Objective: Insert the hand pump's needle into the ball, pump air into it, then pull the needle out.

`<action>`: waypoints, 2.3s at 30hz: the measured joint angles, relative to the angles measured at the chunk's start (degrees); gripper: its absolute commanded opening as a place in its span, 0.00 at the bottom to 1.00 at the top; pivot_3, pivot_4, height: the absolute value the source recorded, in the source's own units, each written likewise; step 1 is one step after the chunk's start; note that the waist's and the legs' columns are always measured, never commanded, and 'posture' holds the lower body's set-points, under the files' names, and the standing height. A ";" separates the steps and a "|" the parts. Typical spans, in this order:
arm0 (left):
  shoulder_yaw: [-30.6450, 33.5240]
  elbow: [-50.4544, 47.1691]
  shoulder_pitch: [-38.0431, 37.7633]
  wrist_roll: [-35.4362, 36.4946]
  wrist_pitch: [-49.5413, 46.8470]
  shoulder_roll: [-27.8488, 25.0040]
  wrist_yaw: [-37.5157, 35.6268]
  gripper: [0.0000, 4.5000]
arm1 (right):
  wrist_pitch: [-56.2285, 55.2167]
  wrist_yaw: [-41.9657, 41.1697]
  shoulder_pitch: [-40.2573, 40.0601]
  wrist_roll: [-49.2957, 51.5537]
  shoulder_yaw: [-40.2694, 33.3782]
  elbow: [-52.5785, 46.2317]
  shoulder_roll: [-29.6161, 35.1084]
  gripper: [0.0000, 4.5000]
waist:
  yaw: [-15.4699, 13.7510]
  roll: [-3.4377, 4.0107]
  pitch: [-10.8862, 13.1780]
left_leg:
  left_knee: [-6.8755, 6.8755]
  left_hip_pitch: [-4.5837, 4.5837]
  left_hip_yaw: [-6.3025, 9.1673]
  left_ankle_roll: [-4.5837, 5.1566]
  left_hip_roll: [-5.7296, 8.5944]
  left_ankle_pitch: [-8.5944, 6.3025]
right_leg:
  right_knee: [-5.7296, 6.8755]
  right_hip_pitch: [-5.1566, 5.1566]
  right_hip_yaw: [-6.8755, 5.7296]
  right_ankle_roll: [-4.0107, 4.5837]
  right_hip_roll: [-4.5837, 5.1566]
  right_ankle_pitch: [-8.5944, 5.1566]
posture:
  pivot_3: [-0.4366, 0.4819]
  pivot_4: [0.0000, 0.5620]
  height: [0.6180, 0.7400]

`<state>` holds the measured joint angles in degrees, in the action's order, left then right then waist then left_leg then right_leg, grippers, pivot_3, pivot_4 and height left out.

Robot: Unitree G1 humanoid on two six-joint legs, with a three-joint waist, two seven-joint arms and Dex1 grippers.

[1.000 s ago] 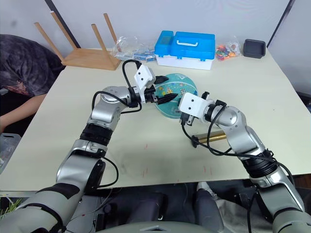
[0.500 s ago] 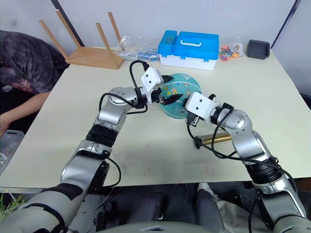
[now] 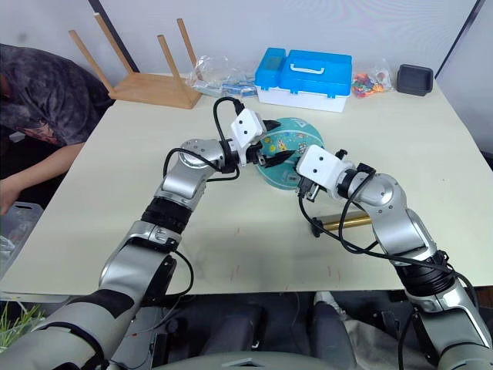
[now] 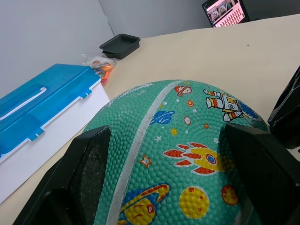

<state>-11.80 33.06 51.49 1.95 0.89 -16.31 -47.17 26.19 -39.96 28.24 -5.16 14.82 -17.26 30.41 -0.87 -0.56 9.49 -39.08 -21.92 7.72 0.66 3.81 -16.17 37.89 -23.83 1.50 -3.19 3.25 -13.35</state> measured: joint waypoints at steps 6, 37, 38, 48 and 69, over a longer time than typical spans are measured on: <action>-0.10 0.33 0.13 -0.01 0.00 0.04 0.00 0.90 | 0.94 -0.09 0.00 0.00 0.00 -0.52 0.08 0.09 | 0.00 0.00 0.00 | 0.00 0.00 0.01 0.00 0.00 0.00 | 0.01 0.01 -0.02 0.00 0.00 0.00 | 0.48 0.27 1.00; -1.50 0.46 0.07 -0.12 0.00 -0.15 1.42 0.90 | 6.19 -1.25 0.11 0.95 -0.05 -5.29 1.78 0.09 | 0.01 0.00 0.00 | 0.00 0.03 0.03 0.00 0.00 0.00 | 0.01 0.03 -0.03 0.00 0.01 0.00 | 0.48 0.27 1.00; -1.49 0.76 0.15 -0.12 0.00 -0.17 1.64 0.90 | 6.20 -1.49 0.20 1.09 -0.08 -5.56 1.93 0.09 | 0.03 0.00 0.00 | 0.00 0.03 0.02 0.00 0.00 0.00 | 0.01 0.03 -0.03 0.00 0.01 0.00 | 0.48 0.27 1.00; -1.00 3.54 0.06 -1.95 -0.02 -0.70 4.89 0.90 | 6.16 -4.56 1.26 5.56 -0.36 -14.09 2.63 0.09 | 1.55 -0.06 -0.13 | 0.00 0.72 0.05 0.13 -0.06 0.21 | 0.01 0.69 -0.01 -0.32 -0.09 0.14 | 0.48 0.27 1.00; 14.58 -26.37 -12.27 24.91 -27.70 -10.66 -8.34 1.00 | 5.09 -2.71 8.04 13.74 -13.89 -0.67 5.07 0.09 | 2.05 -0.04 -0.08 | 0.51 -0.87 -0.24 -0.26 -0.16 0.46 | -0.05 -1.29 0.43 0.13 -0.10 0.43 | 0.48 0.27 1.00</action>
<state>2.78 6.69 39.21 26.86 -26.81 -26.97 -55.51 31.29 -42.67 36.28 8.58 0.94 -17.93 35.49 1.18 -0.59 9.41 -38.57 -22.79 7.48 0.40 3.65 -15.71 37.85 -25.11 1.93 -3.06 3.15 -12.92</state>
